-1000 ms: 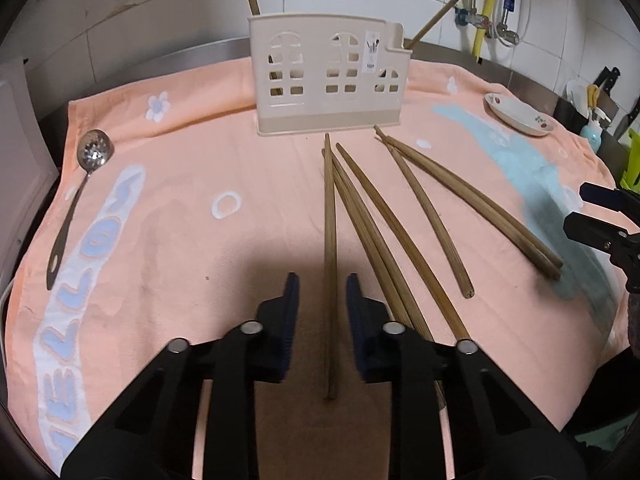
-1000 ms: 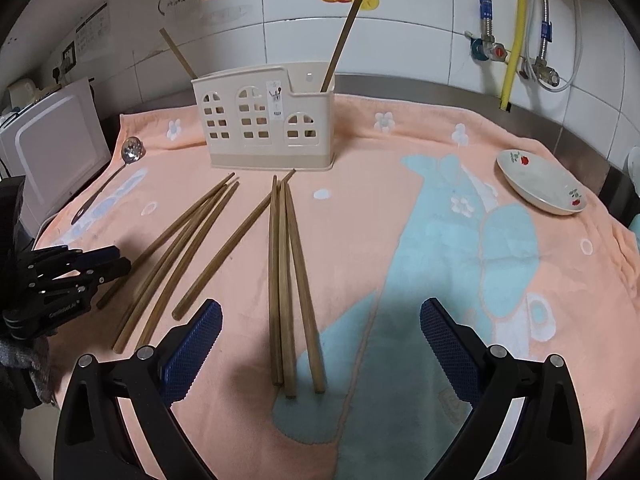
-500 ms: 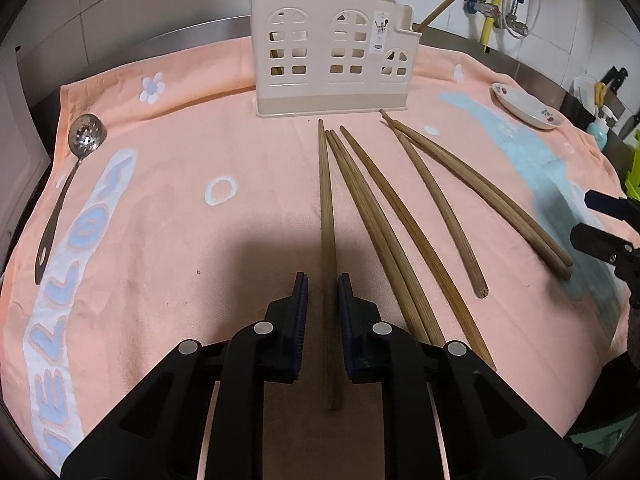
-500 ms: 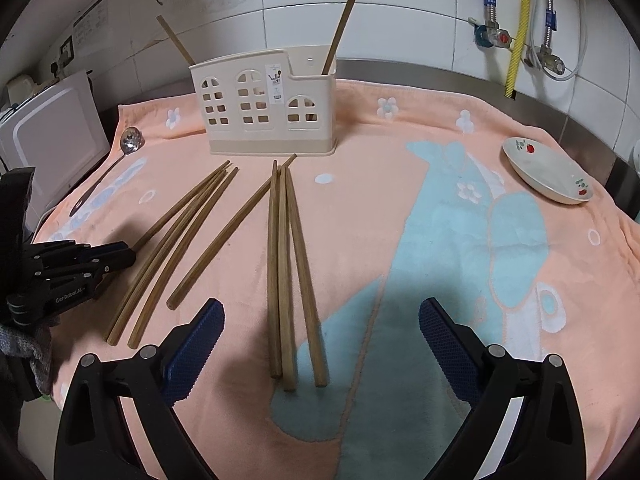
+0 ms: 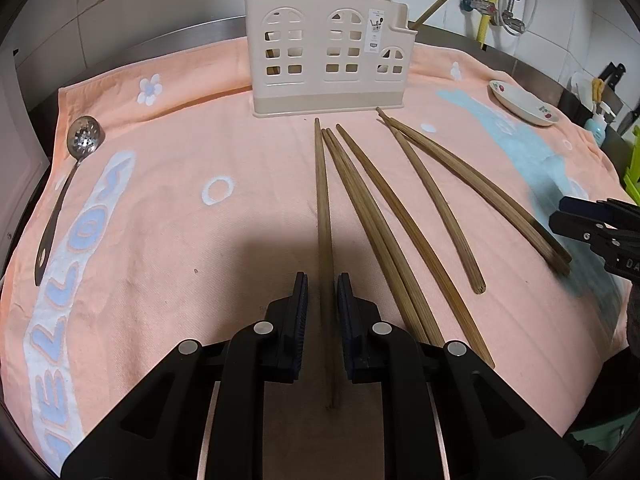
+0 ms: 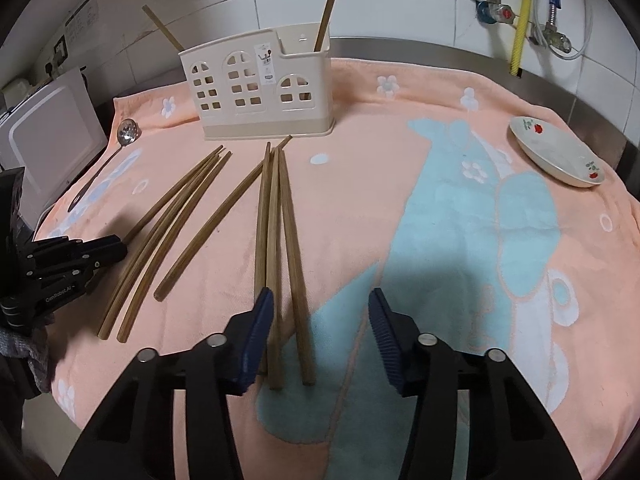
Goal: Organize utensils
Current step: 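Close the left gripper on a chopstick while the right gripper grasps another chopstick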
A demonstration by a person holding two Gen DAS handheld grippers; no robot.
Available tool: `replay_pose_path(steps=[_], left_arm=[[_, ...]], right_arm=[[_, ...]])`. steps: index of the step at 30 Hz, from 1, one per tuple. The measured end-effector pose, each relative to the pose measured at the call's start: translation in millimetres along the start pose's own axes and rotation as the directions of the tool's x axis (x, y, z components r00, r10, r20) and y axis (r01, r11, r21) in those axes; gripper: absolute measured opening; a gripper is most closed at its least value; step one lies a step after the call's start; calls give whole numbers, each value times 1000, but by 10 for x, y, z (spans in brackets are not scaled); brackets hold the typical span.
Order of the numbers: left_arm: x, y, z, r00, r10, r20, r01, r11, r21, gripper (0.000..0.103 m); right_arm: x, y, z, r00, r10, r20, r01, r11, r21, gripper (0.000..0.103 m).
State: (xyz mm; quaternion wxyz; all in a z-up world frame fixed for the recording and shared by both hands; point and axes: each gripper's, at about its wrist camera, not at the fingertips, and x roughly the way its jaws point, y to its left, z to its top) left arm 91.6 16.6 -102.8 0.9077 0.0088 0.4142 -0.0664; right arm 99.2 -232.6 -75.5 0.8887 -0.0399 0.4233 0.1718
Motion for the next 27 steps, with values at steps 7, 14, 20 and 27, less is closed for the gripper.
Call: replay_pose_path(steps=[7, 14, 20, 27], left_arm=[[-12, -6, -14, 1000, -8, 2, 8, 1000, 2, 15], [-22, -5, -27, 1000, -24, 5, 24, 1000, 7, 15], [2, 15, -7, 999, -32, 2, 32, 999, 6, 15], [4, 53, 20, 999, -32, 2, 32, 999, -16, 6]], right_arm=[[91, 80, 16, 1000, 15, -20, -16, 999, -39, 28], [169, 150, 4, 999, 4, -38, -7, 997, -78, 9], [199, 183, -26, 999, -7, -37, 4, 995, -95, 7], [175, 167, -17, 1000, 6, -28, -8, 998, -70, 7]])
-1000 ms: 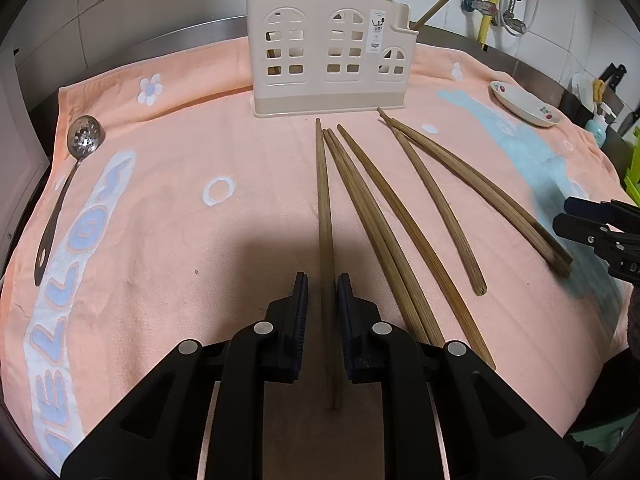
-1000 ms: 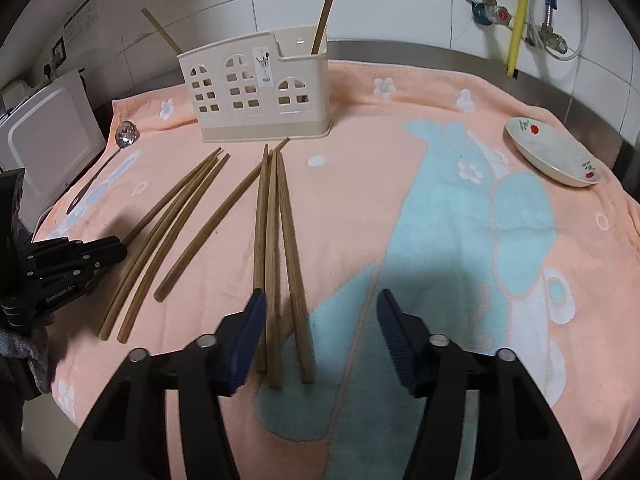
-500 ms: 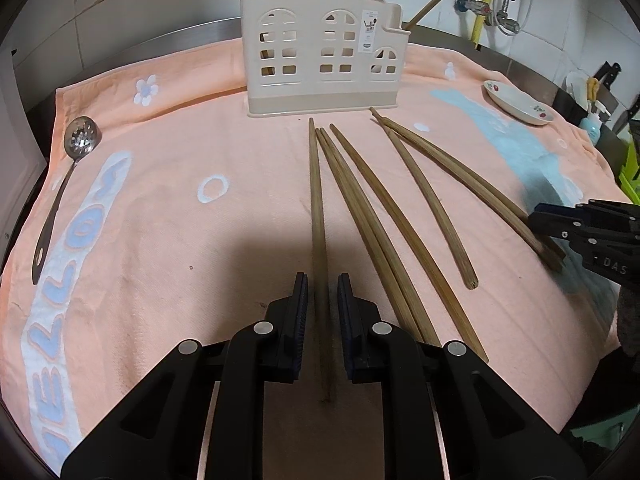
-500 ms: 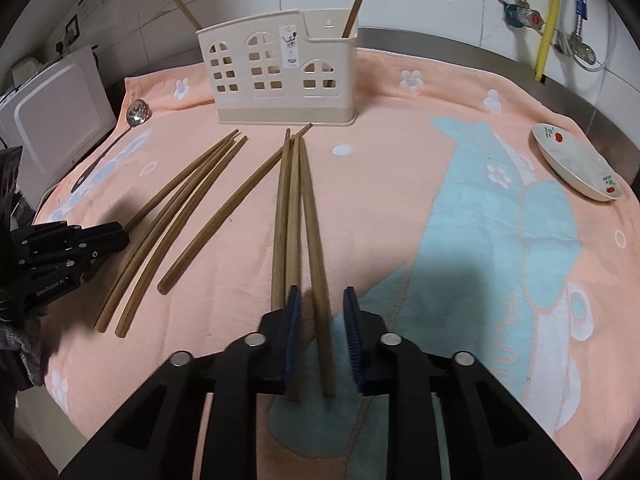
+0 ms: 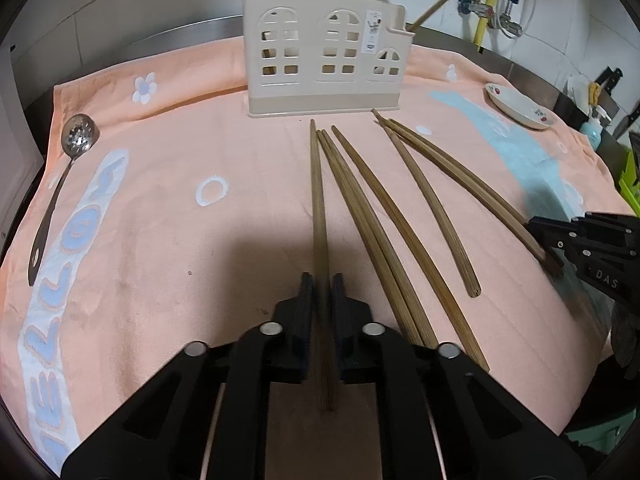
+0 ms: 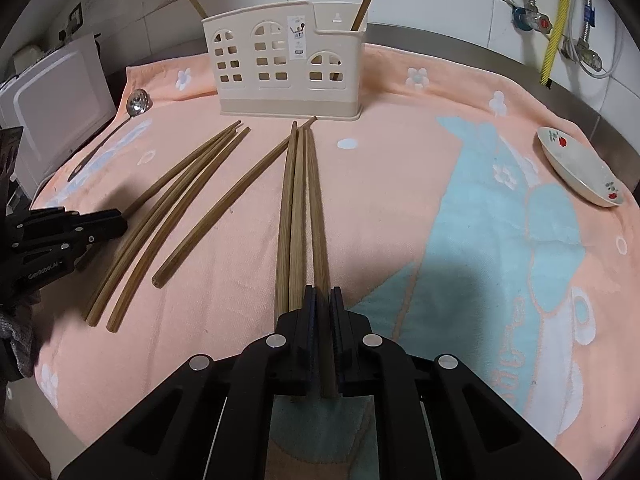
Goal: Organize utensils
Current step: 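Close the left gripper on a chopstick while the right gripper grasps another chopstick, then lift both held chopsticks and carry them above the utensil holder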
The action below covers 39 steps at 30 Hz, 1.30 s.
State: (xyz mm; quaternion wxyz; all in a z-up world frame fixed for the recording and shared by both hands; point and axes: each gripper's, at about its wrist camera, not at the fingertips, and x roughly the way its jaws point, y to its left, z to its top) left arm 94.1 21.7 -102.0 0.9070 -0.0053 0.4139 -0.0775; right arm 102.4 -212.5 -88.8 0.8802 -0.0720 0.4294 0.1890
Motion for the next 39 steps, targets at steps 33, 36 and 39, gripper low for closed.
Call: replay_pose_path(steps=[33, 36, 39], left_arm=[[-921, -21, 1079, 960, -32, 279, 13, 997, 70, 5], [-1004, -26, 1198, 952, -51, 301, 30, 997, 73, 5], [-1148, -44, 1359, 938, -70, 339, 43, 995, 85, 5]], right_arm=[[-1237, -87, 1898, 948, 59, 312, -35, 996, -84, 7], [-1317, -80, 2114, 940, 50, 338, -20, 996, -92, 7], [-1388, -81, 2327, 932, 55, 358, -24, 996, -90, 7]])
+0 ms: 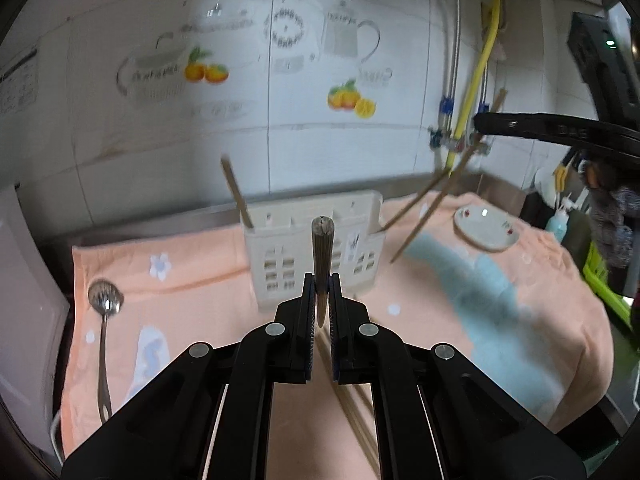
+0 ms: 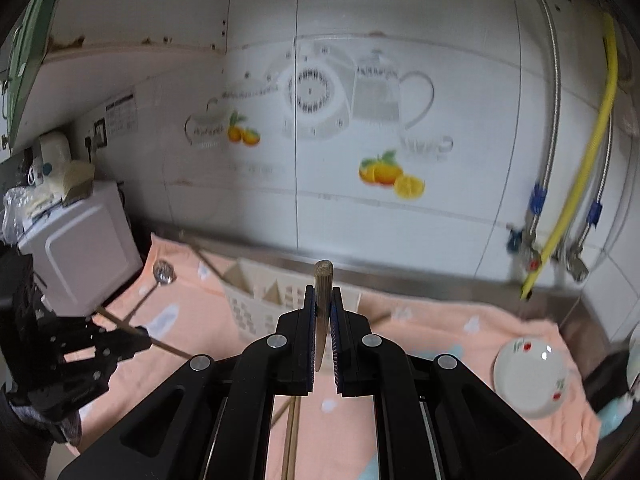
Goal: Organize utensils
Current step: 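Lift both held chopsticks and carry them above the utensil holder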
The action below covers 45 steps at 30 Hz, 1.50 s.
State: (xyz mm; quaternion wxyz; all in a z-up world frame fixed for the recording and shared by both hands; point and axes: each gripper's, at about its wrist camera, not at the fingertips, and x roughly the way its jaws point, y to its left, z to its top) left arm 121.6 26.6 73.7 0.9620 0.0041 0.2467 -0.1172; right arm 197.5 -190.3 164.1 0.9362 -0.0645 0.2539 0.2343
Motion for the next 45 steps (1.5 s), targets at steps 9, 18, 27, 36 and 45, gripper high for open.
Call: replay_pose_path(steps=[9, 18, 27, 36, 45], left_arm=[[-267, -121, 664, 989, 17, 149, -30, 996, 81, 5], [145, 15, 935, 992, 90, 92, -100, 989, 105, 5], [636, 221, 871, 995, 91, -41, -88, 994, 64, 5], [823, 320, 770, 995, 63, -74, -63, 998, 12, 6], [648, 302, 747, 997, 71, -38, -71, 997, 2, 14]], right_arm=[[265, -37, 390, 999, -47, 25, 47, 999, -1, 7], [725, -65, 280, 998, -41, -53, 41, 999, 5, 7], [967, -114, 134, 994, -33, -103, 36, 999, 30, 7], [954, -176, 95, 995, -24, -100, 30, 998, 52, 12], [668, -151, 55, 998, -33, -51, 35, 998, 53, 43]])
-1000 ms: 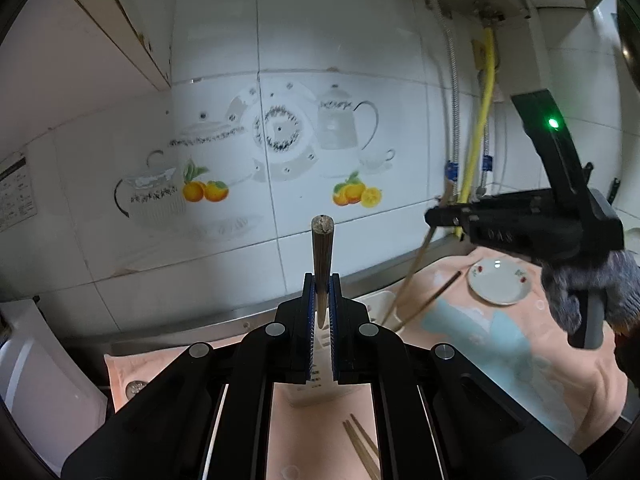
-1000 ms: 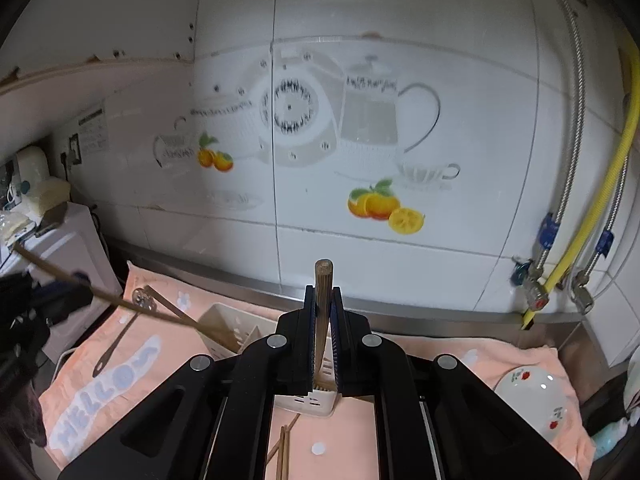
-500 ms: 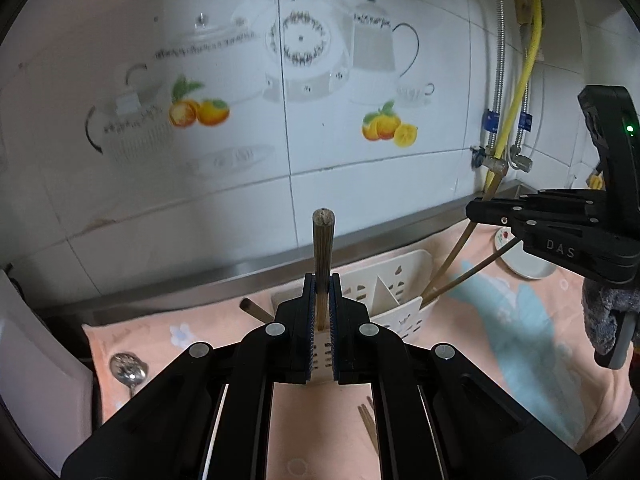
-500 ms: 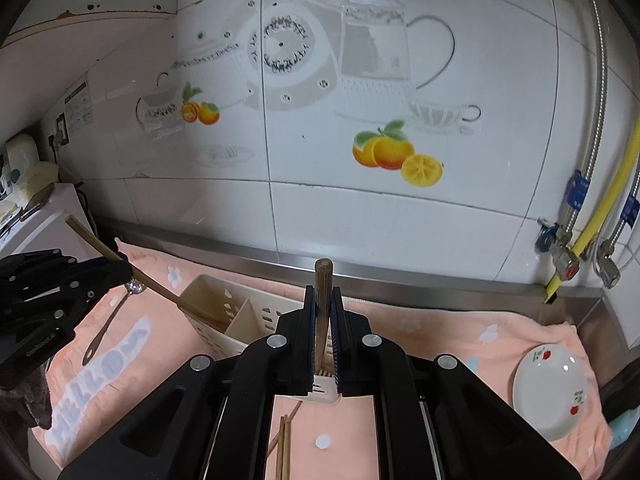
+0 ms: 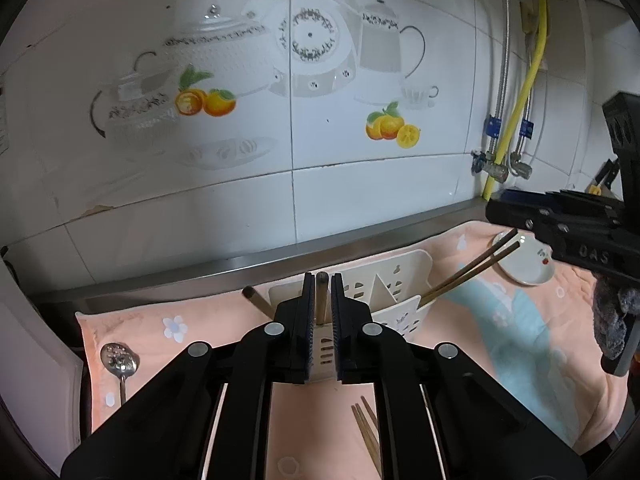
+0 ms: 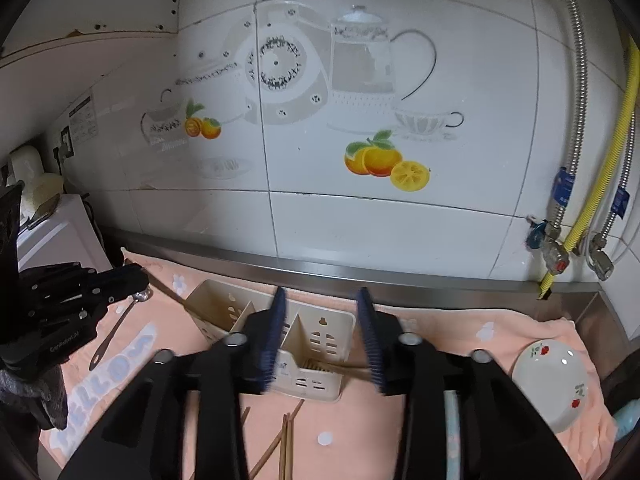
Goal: Organize utensils
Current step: 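Open the left gripper while the right gripper opens, dropping chopsticks into the holder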
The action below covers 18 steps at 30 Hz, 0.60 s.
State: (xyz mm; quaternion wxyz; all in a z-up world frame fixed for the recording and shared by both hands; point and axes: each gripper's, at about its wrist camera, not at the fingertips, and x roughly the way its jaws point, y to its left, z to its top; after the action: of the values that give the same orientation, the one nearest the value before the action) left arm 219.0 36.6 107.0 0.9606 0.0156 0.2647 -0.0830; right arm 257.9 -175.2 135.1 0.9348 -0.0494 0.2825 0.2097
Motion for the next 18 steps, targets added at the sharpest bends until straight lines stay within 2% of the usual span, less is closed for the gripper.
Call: replay_pose_path(steps=[2, 5, 7, 9, 11, 13, 18], left_arm=[[-89, 7, -36, 1000, 7, 16, -7, 1000, -9, 25], [-198, 8, -110, 1000, 5, 27, -5, 1000, -22, 27], [-286, -11, -219, 999, 6, 31, -5, 999, -32, 33], [-358, -33, -332, 999, 17, 36, -16, 999, -37, 49], [-418, -48, -450, 999, 20, 33, -19, 999, -42, 50], [-469, -60, -596, 1000, 16, 24, -15, 998, -57, 56], [-532, -110, -961, 999, 36, -12, -37, 997, -70, 75]], right_arm=[[-88, 15, -53, 1000, -2, 14, 2, 1000, -3, 53], [-213, 48, -183, 1000, 2, 28, -2, 1000, -3, 60], [-286, 80, -295, 1000, 10, 28, -10, 1000, -1, 67], [-347, 117, -406, 1000, 15, 27, -15, 1000, -2, 71], [-406, 164, -544, 1000, 15, 25, -15, 1000, -10, 76], [-457, 208, -690, 1000, 15, 23, -14, 1000, -18, 82], [-539, 265, -1070, 1000, 14, -1, -14, 1000, -20, 85]])
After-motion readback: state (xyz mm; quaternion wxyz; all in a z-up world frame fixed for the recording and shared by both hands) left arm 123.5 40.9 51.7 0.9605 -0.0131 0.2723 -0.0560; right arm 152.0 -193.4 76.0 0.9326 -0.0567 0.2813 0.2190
